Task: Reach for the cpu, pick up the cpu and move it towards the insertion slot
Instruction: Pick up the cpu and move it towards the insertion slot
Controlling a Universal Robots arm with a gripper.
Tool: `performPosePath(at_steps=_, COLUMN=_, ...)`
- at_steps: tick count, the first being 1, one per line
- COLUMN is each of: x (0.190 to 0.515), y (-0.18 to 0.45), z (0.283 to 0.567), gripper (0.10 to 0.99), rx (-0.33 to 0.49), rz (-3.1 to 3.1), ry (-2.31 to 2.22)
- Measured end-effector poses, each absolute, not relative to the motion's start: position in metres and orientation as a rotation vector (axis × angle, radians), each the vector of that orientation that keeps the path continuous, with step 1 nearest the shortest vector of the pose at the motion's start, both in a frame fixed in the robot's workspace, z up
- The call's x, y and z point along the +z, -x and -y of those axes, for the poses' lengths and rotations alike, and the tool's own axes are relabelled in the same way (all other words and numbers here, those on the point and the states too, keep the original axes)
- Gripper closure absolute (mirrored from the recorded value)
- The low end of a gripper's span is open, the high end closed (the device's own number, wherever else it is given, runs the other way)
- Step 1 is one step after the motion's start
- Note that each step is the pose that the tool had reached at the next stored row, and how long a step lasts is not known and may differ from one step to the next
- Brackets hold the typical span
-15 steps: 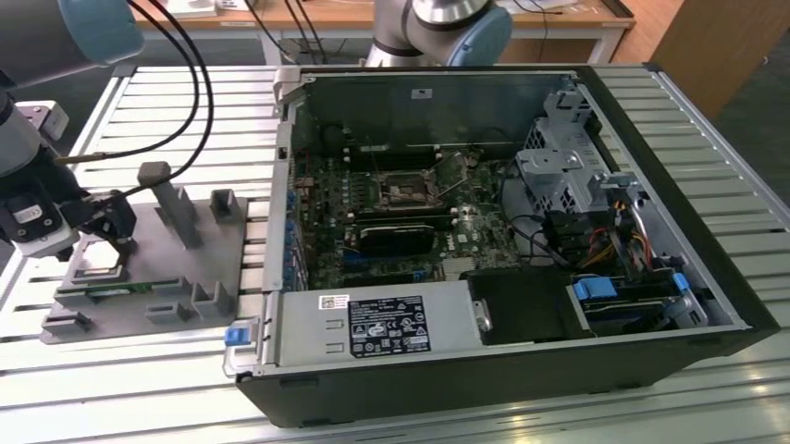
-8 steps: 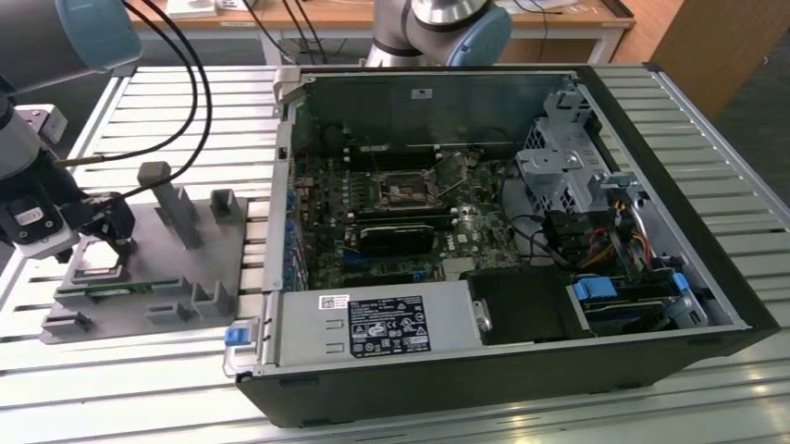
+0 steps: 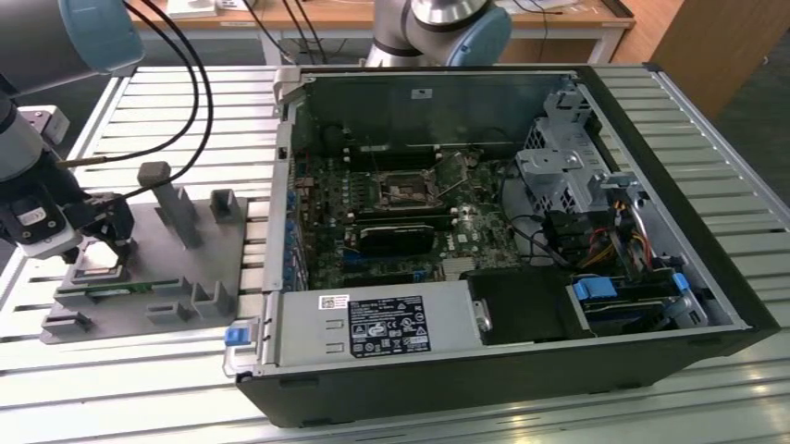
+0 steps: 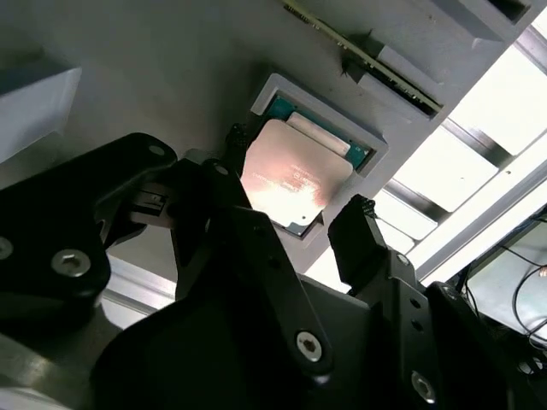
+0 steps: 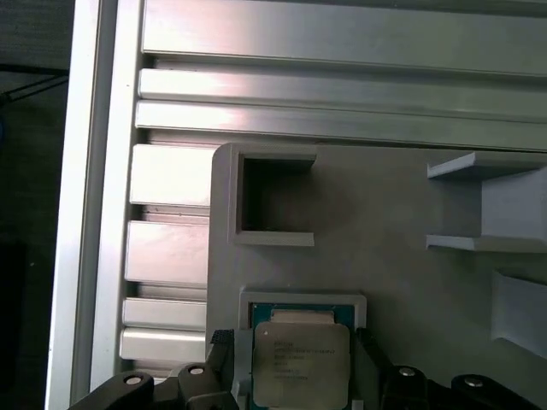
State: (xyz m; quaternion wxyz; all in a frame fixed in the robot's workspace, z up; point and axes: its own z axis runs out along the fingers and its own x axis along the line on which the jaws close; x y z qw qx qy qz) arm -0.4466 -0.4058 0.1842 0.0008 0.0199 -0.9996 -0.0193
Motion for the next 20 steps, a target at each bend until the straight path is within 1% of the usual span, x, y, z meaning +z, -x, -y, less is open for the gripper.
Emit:
performPosePath(at_steps=12, x=0.1827, y=0.4436, z=0.4083, gripper=0.431, rx=-0.060, rz=3.139, ry=-0.062)
performPosePath(at_steps=14, x=0.1828, y=0.4436, z=0.4083, gripper=0.447, rx=-0.060, rz=3.139, ry=-0.063)
performPosePath(at_steps=15, x=0.1828, y=0.4436, z=0.4083, gripper=0.522, rx=-0.060, rz=3.139, ry=-0.063)
performPosePath(at_steps=20, x=0.1850, y=0.4436, z=0.4083, gripper=0.545, rx=-0.060, rz=3.138, ry=-0.064)
